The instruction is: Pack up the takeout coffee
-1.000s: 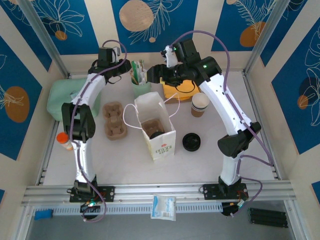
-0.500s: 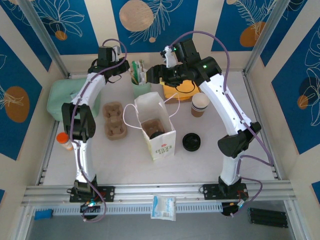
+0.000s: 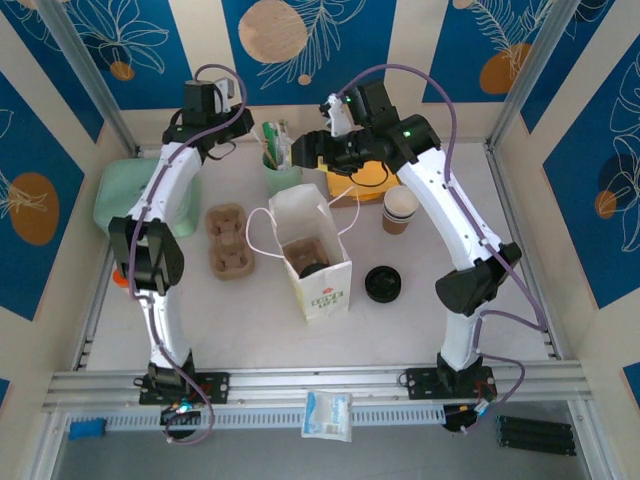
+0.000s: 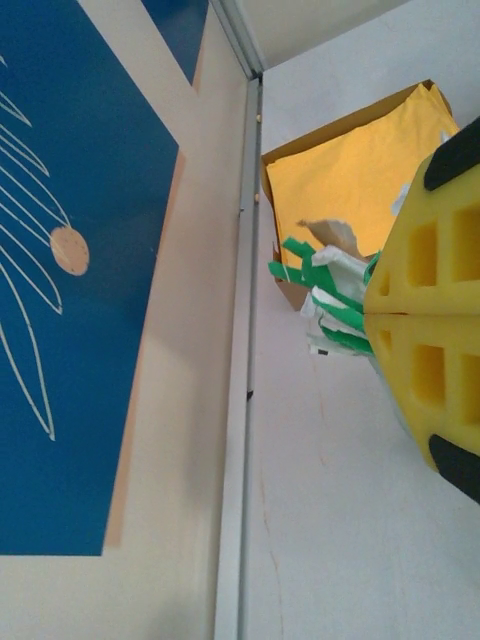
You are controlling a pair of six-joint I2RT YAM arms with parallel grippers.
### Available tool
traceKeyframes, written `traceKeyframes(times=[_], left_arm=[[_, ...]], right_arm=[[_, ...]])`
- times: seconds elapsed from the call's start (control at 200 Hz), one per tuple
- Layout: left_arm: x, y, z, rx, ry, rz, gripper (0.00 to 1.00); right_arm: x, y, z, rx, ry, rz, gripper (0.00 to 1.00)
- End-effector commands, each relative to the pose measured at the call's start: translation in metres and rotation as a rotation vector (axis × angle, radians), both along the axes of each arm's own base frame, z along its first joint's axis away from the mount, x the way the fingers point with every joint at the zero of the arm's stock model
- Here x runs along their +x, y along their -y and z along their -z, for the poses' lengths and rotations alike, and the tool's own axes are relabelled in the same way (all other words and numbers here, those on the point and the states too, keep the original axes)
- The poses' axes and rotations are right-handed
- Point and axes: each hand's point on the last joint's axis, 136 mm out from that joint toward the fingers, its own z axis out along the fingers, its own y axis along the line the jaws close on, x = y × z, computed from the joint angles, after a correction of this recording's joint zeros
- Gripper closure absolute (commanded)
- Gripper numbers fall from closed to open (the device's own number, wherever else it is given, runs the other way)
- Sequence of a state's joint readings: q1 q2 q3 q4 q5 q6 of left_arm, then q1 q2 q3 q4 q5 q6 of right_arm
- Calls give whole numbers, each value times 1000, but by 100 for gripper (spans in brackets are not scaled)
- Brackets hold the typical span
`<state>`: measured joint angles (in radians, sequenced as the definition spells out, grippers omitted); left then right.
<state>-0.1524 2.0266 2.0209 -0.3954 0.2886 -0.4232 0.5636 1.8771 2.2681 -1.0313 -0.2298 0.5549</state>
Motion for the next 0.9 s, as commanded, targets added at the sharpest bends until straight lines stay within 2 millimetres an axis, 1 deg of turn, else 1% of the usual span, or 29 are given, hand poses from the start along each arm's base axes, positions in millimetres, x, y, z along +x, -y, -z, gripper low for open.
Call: traceKeyframes(times=[0.0, 0.21, 0.335, 0.455, 0.58, 0.67, 0.695, 0.795, 0.895], left_arm=[[-16, -6, -39, 19, 57, 18, 100], [-35, -11, -65, 43, 91, 20, 100], [-48, -12, -85, 41, 121, 22, 100], [-60, -13, -99, 40, 139, 28, 100], [-76, -18, -118, 54, 169, 21, 100], [-90, -22, -137, 63, 209, 10, 100], [-96, -23, -146, 63, 227, 9, 100], [-114, -26, -170, 60, 278, 4, 100], [-134, -29, -191, 50, 317, 5, 100]], right_arm=[[-9, -1, -12, 37, 7, -16, 29], [-8, -4, -7, 40, -10, -17, 29], [-9, -5, -8, 47, -11, -20, 29], [-11, -5, -7, 48, -16, -22, 29], [-13, -6, -7, 53, -20, -22, 29], [-15, -5, -9, 57, -21, -18, 29], [-15, -5, -9, 58, -19, -19, 29], [-19, -3, -14, 64, -10, -16, 29], [-23, -1, -17, 66, -4, -11, 29]])
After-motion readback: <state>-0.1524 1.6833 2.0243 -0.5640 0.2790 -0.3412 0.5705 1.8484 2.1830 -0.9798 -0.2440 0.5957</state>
